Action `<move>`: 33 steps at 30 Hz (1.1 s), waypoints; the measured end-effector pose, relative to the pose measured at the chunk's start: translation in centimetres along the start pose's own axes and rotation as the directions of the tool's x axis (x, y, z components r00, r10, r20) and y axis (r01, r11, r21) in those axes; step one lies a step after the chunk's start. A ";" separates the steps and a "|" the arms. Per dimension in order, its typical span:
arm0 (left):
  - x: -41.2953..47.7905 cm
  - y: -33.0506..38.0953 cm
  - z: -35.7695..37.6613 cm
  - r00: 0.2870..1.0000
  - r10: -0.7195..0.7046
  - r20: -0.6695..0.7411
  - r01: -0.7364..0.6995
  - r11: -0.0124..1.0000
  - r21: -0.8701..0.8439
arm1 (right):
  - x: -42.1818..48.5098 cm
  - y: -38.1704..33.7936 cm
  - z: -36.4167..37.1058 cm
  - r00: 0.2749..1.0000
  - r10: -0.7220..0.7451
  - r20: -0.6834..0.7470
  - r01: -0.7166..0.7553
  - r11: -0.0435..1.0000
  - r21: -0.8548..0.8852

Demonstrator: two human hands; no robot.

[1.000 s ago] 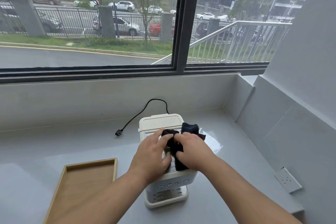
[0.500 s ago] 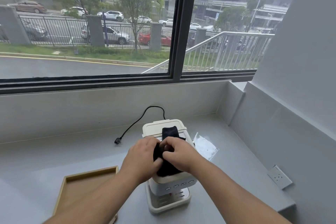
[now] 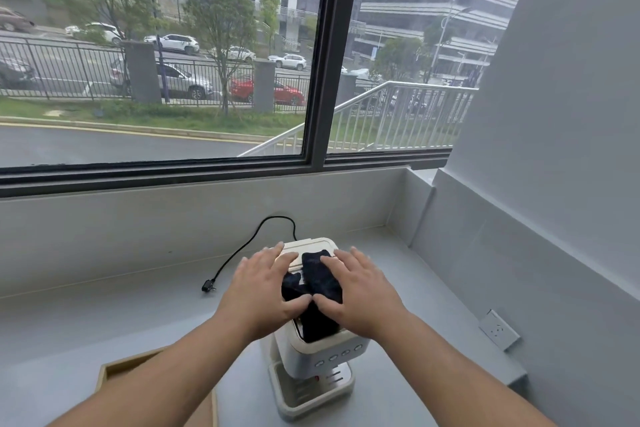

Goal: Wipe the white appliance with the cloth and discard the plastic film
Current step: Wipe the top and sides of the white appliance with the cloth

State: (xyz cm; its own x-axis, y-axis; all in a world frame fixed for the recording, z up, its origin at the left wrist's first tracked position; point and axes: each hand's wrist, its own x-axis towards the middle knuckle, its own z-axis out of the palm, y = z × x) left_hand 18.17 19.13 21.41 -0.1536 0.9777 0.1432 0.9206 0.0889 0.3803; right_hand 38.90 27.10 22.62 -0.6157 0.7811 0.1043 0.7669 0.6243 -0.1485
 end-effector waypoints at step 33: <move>9.9 11.9 5.9 0.982 0.154 0.111 -0.167 0.979 0.116 | -1.6 16.6 -0.6 0.957 0.289 -0.009 -0.289 0.957 0.024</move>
State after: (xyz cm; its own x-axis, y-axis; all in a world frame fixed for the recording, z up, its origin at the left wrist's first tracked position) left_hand 29.75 30.97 21.95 0.0308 0.9947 0.0976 0.9687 -0.0538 0.2423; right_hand 52.70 36.20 20.53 -0.3661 0.9283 0.0655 0.9074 0.3717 -0.1962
